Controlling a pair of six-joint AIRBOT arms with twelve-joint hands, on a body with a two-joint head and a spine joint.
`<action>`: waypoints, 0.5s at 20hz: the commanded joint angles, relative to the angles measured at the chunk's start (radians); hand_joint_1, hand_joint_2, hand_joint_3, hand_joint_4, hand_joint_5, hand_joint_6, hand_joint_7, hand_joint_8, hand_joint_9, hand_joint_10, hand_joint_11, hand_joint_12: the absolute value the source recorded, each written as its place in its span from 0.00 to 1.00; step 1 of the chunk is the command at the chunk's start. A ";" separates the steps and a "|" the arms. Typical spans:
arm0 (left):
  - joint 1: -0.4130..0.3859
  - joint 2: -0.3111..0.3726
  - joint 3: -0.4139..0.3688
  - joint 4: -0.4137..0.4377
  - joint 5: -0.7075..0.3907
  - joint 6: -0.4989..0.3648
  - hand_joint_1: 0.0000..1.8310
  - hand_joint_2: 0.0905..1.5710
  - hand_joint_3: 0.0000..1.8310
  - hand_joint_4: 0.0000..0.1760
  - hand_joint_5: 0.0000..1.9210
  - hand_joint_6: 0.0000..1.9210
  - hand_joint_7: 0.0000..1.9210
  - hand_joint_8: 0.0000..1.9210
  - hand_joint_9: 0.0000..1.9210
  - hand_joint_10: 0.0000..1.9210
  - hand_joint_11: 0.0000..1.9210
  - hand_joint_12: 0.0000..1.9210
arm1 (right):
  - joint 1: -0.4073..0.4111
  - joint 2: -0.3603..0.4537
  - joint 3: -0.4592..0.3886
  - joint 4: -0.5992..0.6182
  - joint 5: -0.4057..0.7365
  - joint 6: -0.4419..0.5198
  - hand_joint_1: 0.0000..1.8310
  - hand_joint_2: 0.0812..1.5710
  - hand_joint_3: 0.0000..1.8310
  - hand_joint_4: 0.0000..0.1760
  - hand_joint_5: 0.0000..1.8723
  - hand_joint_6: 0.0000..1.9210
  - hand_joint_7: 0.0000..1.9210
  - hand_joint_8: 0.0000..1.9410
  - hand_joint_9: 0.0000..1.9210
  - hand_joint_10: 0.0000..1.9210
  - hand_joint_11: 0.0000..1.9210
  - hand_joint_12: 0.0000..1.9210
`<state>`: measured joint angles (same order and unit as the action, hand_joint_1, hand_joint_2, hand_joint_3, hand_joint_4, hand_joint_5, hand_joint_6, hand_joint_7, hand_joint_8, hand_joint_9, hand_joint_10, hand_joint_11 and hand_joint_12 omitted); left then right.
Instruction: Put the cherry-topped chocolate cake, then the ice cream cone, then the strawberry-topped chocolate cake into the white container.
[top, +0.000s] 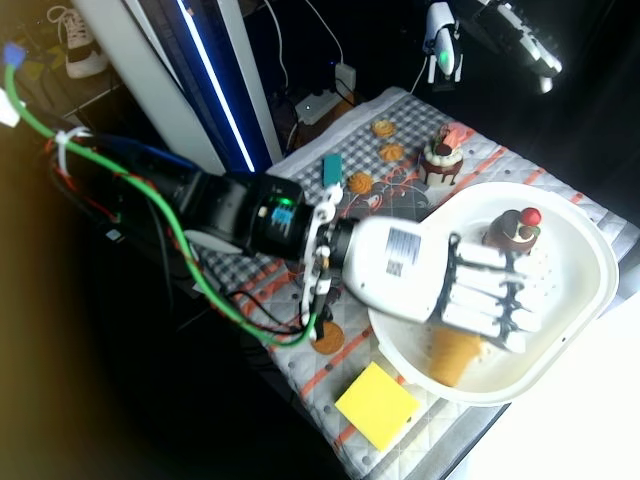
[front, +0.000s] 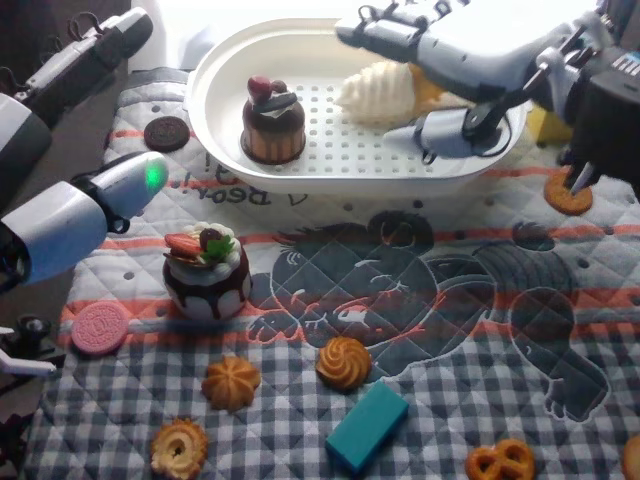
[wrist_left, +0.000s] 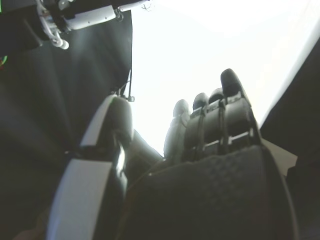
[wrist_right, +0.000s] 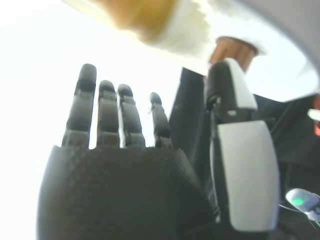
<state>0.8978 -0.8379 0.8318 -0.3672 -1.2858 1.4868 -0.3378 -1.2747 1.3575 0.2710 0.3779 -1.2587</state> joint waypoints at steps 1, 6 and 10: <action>-0.002 0.010 -0.006 0.013 -0.111 -0.008 0.40 0.84 0.00 0.51 0.07 0.00 0.01 0.00 0.01 0.00 0.00 0.22 | 0.003 0.042 -0.013 -0.006 0.159 -0.004 0.41 0.76 0.00 0.24 0.00 0.00 0.00 0.00 0.05 0.05 0.00 0.76; 0.029 0.033 -0.023 -0.004 -0.108 -0.008 0.46 0.78 0.00 0.56 0.07 0.00 0.01 0.00 0.01 0.00 0.00 0.19 | -0.079 0.196 -0.194 -0.067 0.275 -0.002 0.40 0.75 0.00 0.21 0.00 0.00 0.00 0.00 0.00 0.37 0.00 0.92; 0.054 0.036 -0.033 -0.013 -0.100 -0.008 0.44 0.73 0.00 0.61 0.05 0.00 0.00 0.00 0.00 0.00 0.00 0.29 | -0.183 0.308 -0.324 -0.156 0.395 0.049 0.39 0.78 0.00 0.42 0.00 0.00 0.01 0.00 0.00 0.43 0.00 0.89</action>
<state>0.9573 -0.8116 0.7982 -0.3820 -1.2587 1.4857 -0.5446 -0.9684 1.0180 0.0940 0.6399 -1.1992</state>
